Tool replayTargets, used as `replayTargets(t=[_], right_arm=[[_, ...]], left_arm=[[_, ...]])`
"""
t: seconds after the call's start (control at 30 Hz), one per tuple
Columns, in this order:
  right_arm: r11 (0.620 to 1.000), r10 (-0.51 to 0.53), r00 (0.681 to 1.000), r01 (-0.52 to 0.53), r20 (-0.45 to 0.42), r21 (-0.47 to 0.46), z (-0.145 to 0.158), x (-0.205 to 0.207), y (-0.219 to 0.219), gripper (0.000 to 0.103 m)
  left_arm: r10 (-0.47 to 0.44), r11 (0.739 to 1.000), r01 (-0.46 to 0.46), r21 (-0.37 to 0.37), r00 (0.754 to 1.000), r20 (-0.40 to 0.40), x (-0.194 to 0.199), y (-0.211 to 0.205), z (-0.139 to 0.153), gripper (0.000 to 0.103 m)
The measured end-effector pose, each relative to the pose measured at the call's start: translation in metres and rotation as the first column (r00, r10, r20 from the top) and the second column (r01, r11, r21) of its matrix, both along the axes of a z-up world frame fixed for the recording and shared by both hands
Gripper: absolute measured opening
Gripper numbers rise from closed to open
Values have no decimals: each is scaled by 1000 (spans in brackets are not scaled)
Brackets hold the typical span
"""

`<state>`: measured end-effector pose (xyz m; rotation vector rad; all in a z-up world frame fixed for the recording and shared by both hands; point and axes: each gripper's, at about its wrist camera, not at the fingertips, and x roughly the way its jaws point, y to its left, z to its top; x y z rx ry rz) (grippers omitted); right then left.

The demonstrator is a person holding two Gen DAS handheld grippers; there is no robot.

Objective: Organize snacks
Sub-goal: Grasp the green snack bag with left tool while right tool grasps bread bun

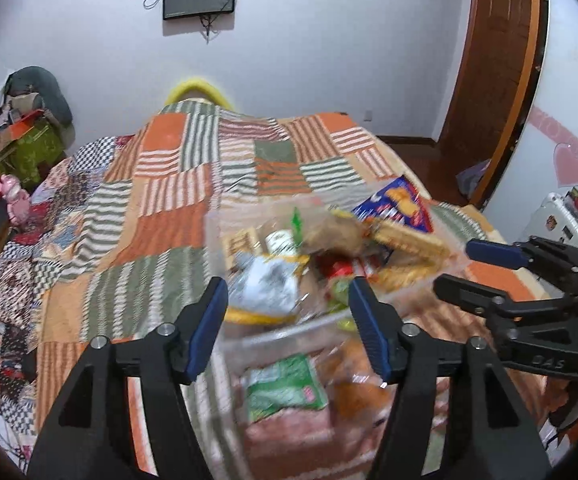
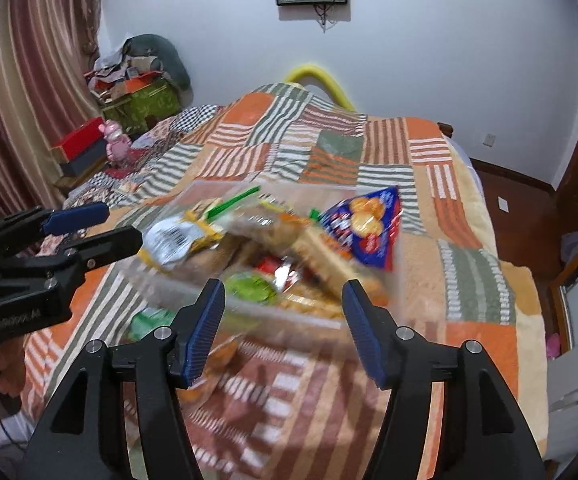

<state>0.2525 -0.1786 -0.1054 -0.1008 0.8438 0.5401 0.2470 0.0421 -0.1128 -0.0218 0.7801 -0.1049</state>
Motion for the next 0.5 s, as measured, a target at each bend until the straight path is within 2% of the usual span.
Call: replayTargets(t=[0.13,0.2,0.3,0.5], right_arm=[[1000,27,999,-27,-25,4,-8,-13,11,59],[999,34,998,-33,-48,14,-15,-17,16,68],[999,35,996,-34,-79,18,-26,-22,24,75],[999,44,989,-43,-143,11,-46,-24,44,80]], left_arm=[[19,1000,-19,17,999,-27,-15,14,-13,70],[28,1000,-28,14,998,-56,-19,21,-23,73],[45,999,-44,12,995,-87,-25,28,-36,76],[73,997,-75,-5,987,-146,-27,44,-60,77]])
